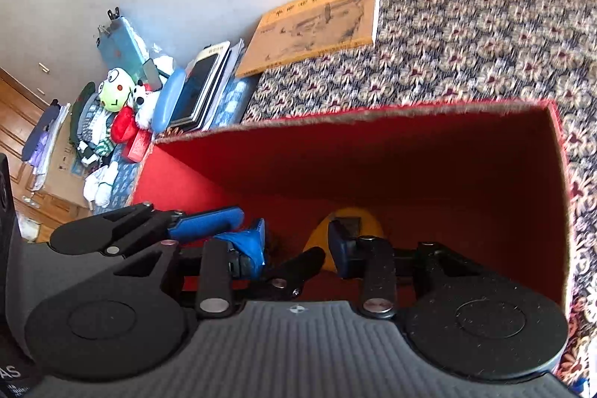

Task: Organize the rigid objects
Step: 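Open the right tool to release the tape measure inside the box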

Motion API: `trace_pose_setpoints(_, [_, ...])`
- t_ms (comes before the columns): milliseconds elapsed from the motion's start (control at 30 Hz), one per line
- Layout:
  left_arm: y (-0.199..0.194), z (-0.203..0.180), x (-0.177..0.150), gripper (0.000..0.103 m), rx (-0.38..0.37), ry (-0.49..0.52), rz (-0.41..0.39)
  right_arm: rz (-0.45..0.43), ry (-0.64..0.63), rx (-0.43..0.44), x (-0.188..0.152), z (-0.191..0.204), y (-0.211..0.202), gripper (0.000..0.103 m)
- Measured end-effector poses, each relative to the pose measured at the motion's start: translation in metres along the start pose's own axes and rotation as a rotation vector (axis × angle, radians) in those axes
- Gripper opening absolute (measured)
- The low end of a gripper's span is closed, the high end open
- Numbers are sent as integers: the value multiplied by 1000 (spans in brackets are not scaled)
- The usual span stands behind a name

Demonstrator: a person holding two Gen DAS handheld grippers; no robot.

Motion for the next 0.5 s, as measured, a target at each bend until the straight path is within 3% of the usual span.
trace_pose_setpoints(167, [-19,7,-3,70,41,-36,-24,-74,-50,-45,-1,8,-22,22])
trace_pose_setpoints(300, [-46,10,-5,78,84,-46,-74,-126,-37,-68,-9,12,-42,21])
trace_pose_setpoints(500, [-83,9,-16,80,137,-48,-127,-190,-26,-136,-25,22,-67,21])
Point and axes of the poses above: each gripper's, at about its wrist camera, not at the fingertips, and y roughly the way its jaws point, z to its left, x to its top, the point moved 8 cm from there along y, roughly the way its jaws point
